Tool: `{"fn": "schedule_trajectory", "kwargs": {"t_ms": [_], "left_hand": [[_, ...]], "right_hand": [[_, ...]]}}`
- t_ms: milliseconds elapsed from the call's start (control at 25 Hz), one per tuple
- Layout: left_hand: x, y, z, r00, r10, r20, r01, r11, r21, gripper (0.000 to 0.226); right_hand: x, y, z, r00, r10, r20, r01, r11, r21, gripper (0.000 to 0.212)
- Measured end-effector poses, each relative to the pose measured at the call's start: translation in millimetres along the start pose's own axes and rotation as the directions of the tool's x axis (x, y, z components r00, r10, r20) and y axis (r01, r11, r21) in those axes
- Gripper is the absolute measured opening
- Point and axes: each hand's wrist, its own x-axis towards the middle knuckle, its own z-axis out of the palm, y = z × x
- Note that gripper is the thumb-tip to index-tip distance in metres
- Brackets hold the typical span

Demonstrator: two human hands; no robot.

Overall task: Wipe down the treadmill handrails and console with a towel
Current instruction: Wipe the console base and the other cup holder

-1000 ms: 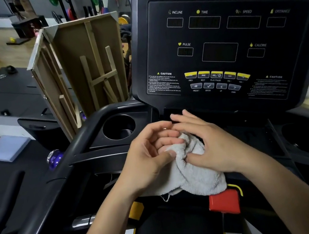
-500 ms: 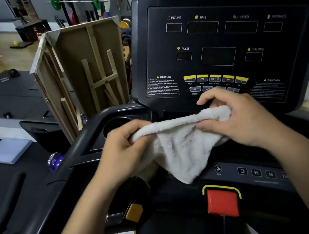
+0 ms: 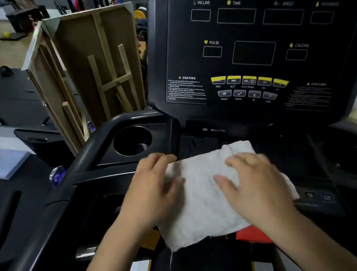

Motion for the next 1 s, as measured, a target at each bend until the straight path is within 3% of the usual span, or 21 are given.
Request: {"fn": "schedule_trajectory", "kwargs": {"t_ms": [80,160,280,360,440,520,680,800,1000], "left_hand": [[-7,2,18,1.000,0.028,-0.009,-0.028,0.999,0.028,0.049],[-14,6,32,0.999,0.044,0.011,-0.045,0.994,0.102,0.053],[-42,17,37,0.999,0.035,-0.019,-0.031,0.986,0.166,0.049],[-63,25,32,0.997,0.049,-0.053,-0.039,0.985,0.168,0.040],[-57,22,28,0.992,0.065,-0.106,-0.049,0.988,0.147,0.025],[-30,16,24,0.989,0.063,-0.132,-0.048,0.993,0.111,0.021],[28,-7,13,0.999,-0.025,-0.024,0.025,1.000,-0.005,0.053],[30,-26,18,0.997,0.026,0.079,-0.027,1.000,0.013,0.071],[32,-28,25,0.999,-0.014,0.035,0.013,1.000,0.025,0.070]], "right_hand": [[-10,-9,26,0.990,0.038,0.137,-0.011,0.982,-0.190,0.069],[1,-19,31,0.973,0.043,0.229,0.009,0.976,-0.218,0.079],[8,-19,32,0.942,-0.238,0.237,0.257,0.965,-0.049,0.073],[7,-15,32,0.861,-0.435,0.263,0.434,0.899,0.067,0.065],[25,-9,34,0.806,-0.502,0.313,0.500,0.861,0.093,0.066],[58,-10,40,0.792,-0.492,0.361,0.495,0.864,0.091,0.074],[83,-25,42,0.840,-0.384,0.384,0.356,0.923,0.146,0.065],[36,-17,32,0.865,-0.350,0.360,0.347,0.935,0.077,0.059],[62,-26,36,0.864,-0.291,0.411,0.306,0.951,0.029,0.067]]}}
